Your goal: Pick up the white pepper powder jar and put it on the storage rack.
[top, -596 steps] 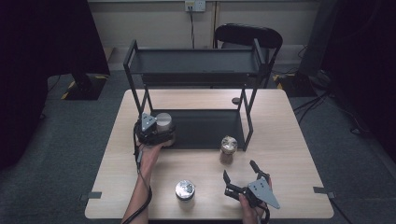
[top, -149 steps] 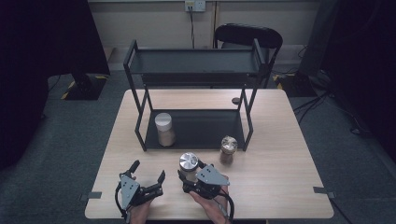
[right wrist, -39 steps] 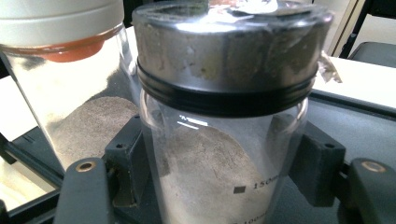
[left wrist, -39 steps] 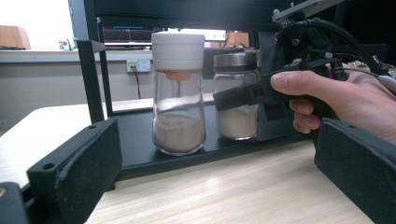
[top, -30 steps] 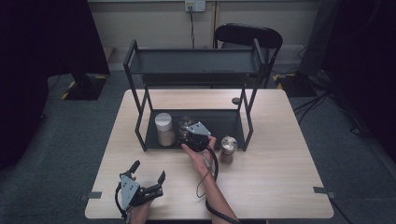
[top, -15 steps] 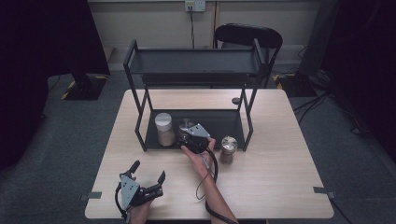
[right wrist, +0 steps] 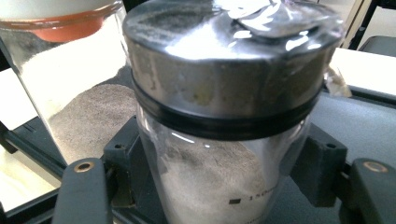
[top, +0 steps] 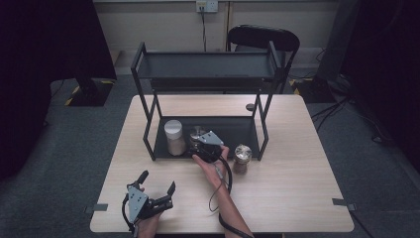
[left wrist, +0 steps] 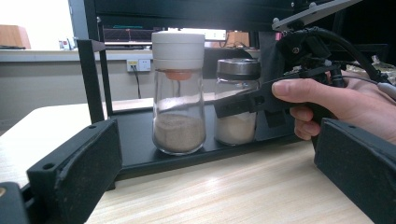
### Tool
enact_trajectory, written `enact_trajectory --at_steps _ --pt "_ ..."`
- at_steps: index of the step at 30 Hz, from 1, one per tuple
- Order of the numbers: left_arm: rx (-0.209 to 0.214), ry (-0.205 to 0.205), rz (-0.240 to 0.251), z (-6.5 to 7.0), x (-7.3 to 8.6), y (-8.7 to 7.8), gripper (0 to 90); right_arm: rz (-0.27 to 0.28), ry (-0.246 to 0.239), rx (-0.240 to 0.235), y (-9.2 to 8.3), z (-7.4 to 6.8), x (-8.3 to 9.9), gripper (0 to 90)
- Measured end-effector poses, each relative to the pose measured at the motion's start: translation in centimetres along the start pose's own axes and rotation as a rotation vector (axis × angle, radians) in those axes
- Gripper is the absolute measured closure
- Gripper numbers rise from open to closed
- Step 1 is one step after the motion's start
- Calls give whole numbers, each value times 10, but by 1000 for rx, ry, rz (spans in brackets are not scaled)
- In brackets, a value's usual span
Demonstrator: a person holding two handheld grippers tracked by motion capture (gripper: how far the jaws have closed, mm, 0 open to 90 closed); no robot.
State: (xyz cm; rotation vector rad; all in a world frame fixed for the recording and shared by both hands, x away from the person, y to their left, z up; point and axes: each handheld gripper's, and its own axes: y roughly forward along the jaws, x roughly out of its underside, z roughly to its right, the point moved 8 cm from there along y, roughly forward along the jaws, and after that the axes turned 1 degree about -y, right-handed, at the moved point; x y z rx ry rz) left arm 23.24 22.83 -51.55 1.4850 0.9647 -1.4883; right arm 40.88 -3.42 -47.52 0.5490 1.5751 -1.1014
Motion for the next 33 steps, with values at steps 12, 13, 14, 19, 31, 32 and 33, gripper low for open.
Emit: enact_trajectory --at_steps 12,13,14,19,31,32,33 --pt "-2 2 1 0 0 0 1 8 50 -13 -3 3 -1 78" --pt "-1 3 0 0 0 0 1 11 53 -14 -3 4 -1 62" --pt "-2 2 1 0 0 0 1 13 54 -17 -4 4 -1 48" --pt "-5 3 1 0 0 0 1 26 46 -17 -7 4 -2 0" --pt "-8 3 0 1 0 0 1 58 63 -19 -15 3 -3 0" --pt "-8 3 1 1 0 0 1 62 58 -22 -16 2 -3 0" --pt "-8 3 1 1 0 0 1 66 57 -24 -17 2 -4 0"
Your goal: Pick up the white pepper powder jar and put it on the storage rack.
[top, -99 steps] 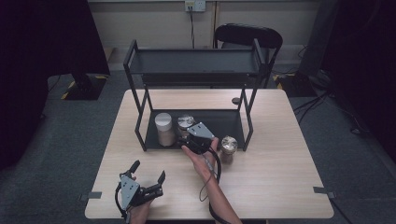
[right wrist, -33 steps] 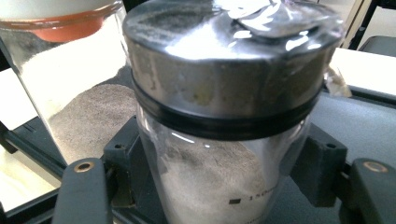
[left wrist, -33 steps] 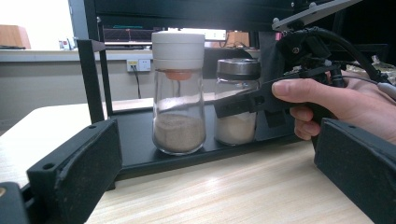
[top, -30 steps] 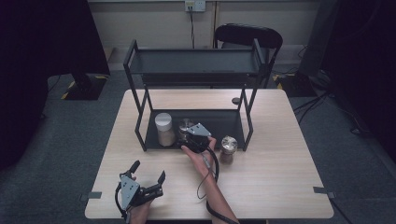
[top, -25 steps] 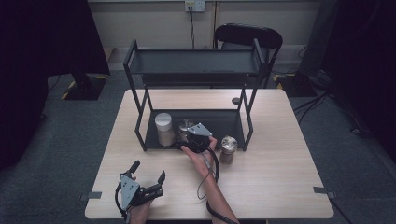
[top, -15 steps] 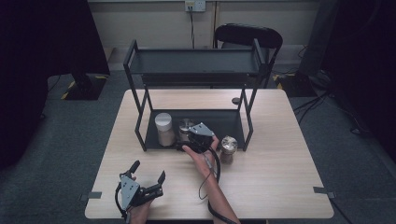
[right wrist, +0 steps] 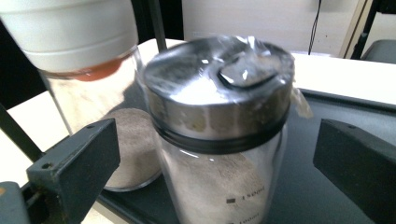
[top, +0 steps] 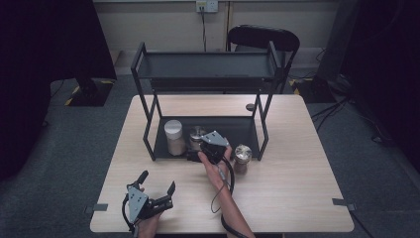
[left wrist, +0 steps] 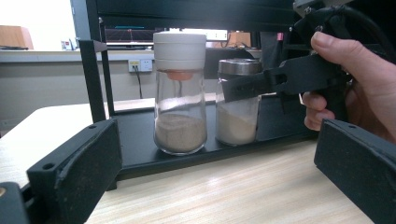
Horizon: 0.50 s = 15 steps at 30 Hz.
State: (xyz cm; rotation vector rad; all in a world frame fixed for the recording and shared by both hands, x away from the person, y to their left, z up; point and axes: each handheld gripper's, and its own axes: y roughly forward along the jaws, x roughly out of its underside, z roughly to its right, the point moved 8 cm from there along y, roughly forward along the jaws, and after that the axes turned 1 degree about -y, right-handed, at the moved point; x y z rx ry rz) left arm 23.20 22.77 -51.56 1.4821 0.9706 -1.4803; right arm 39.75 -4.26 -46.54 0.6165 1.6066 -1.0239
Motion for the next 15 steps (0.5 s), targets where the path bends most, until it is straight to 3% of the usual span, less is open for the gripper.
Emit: enact_trajectory --at_steps 15 --pt "1 -2 -2 0 0 0 1 42 -11 0 -11 -3 -4 0"
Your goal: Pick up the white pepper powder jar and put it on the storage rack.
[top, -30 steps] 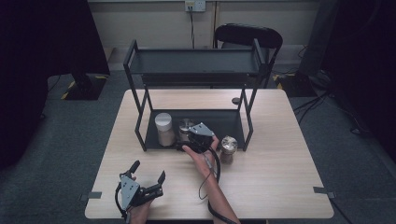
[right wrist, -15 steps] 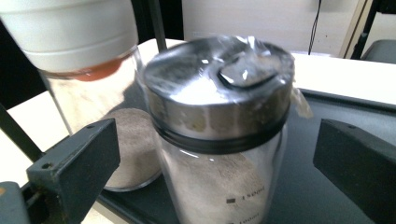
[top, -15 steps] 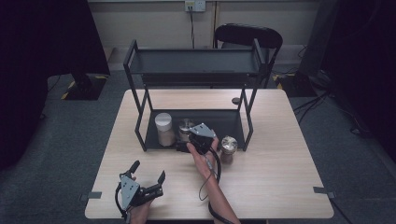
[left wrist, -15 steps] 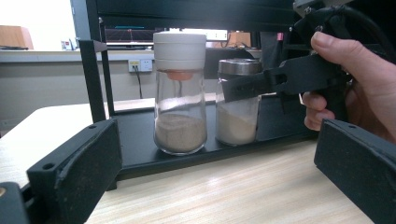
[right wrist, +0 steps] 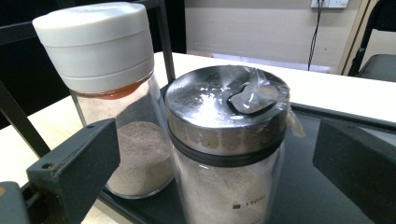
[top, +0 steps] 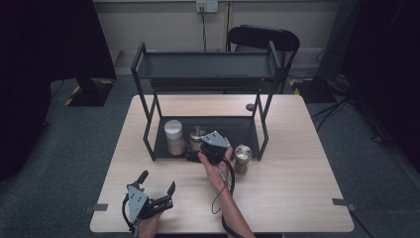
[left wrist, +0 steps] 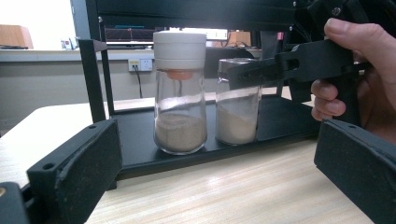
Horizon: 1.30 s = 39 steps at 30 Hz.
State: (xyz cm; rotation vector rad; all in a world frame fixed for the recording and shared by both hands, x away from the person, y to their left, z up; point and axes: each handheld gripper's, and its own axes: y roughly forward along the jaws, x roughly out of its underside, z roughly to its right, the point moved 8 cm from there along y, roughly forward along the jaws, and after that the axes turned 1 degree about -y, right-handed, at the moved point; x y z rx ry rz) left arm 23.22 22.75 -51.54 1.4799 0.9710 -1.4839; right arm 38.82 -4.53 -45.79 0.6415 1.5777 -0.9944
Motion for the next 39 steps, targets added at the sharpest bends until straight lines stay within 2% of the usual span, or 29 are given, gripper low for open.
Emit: enact_trajectory --at_steps 14,24,33,36,39 --pt "2 0 -1 0 0 0 1 57 -18 -3 -19 -5 -9 1" --pt "0 0 -2 0 0 0 1 117 -39 -40 -40 -14 -17 0" --pt "-1 1 0 0 0 0 1 140 -27 -60 -60 -18 -17 0" --pt "-2 1 0 0 0 0 1 152 -5 -67 -67 -18 -14 0" --pt "-3 1 0 0 0 0 1 155 -5 -61 -71 -17 -11 0"
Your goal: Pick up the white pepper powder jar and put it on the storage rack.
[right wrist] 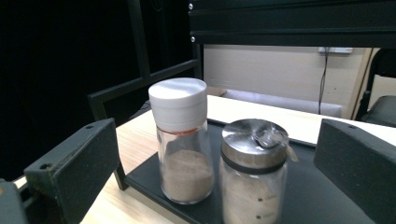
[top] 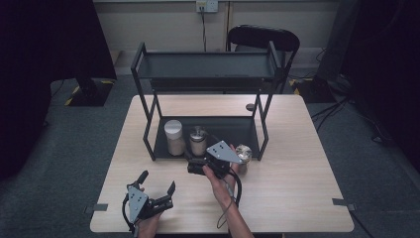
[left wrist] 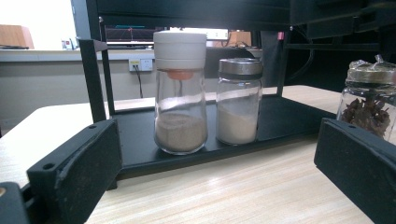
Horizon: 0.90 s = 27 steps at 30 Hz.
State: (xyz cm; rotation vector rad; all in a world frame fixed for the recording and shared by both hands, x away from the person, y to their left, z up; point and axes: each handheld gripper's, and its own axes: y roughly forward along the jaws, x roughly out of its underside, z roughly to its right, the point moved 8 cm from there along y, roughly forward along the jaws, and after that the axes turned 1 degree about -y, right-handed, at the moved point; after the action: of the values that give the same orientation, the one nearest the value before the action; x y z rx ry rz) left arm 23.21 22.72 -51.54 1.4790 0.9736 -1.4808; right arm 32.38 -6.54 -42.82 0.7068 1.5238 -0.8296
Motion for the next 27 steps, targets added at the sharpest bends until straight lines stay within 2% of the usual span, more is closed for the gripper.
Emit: enact_trajectory --at_steps 13,22,27 --pt "-4 1 1 0 0 0 1 17 20 20 -22 1 14 0" --pt "-7 1 2 1 0 0 1 29 9 24 -42 -1 23 0" --pt "-7 1 2 1 0 0 1 26 -14 35 -51 -3 27 0"
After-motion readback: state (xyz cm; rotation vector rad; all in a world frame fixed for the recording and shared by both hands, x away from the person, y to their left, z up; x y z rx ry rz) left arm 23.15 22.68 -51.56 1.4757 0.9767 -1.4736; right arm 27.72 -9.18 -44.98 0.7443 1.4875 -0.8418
